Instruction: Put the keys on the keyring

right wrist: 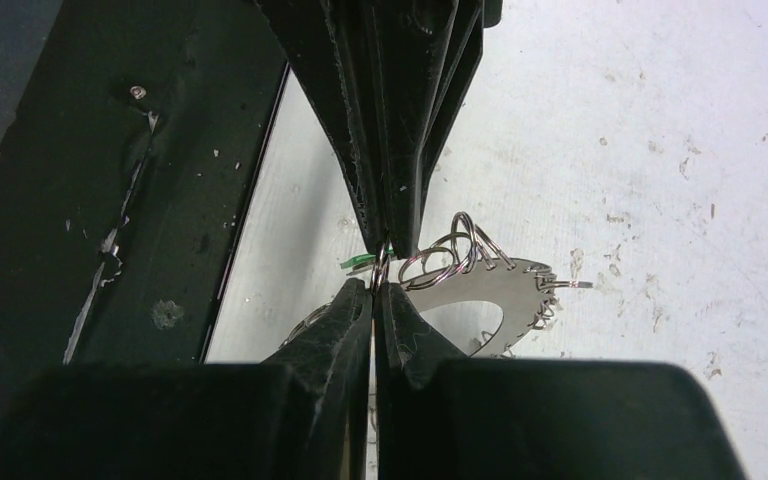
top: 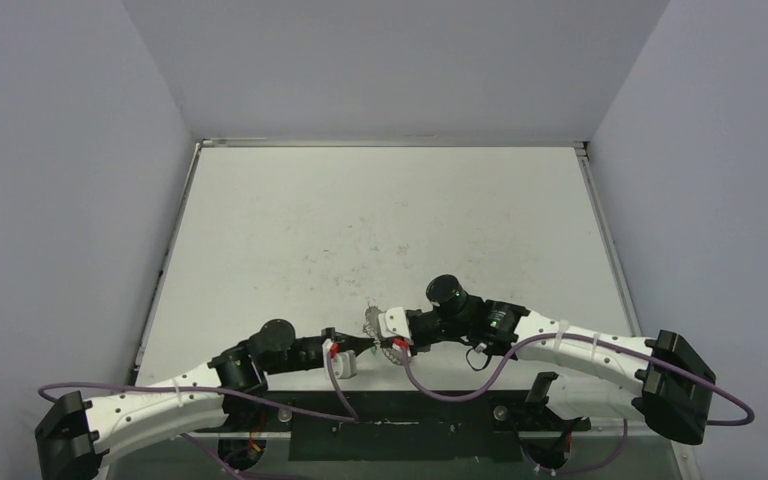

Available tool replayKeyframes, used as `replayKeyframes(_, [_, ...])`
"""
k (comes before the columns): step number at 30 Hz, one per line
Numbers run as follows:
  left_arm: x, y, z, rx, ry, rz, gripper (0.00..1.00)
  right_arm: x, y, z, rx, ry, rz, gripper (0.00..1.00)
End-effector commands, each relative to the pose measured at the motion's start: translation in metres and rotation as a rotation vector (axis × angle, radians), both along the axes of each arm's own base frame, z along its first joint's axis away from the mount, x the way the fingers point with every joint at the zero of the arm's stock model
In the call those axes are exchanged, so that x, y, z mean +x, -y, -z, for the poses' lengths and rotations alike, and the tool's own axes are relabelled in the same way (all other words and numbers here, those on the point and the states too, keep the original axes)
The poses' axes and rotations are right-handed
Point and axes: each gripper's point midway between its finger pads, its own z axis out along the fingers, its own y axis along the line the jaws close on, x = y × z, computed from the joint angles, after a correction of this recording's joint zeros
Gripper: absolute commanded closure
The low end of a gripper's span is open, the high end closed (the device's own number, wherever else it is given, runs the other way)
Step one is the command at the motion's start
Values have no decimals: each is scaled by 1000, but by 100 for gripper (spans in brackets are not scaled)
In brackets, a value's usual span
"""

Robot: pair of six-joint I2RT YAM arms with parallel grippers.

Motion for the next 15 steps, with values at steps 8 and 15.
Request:
replayKeyframes(8, [8, -6, -12, -43, -10, -77, 100, 4, -11, -45, 127, 64, -12, 100])
replayKeyframes(15, [8, -16, -6, -38, -31, -112, 100, 8, -11, -60, 192, 80, 29, 100])
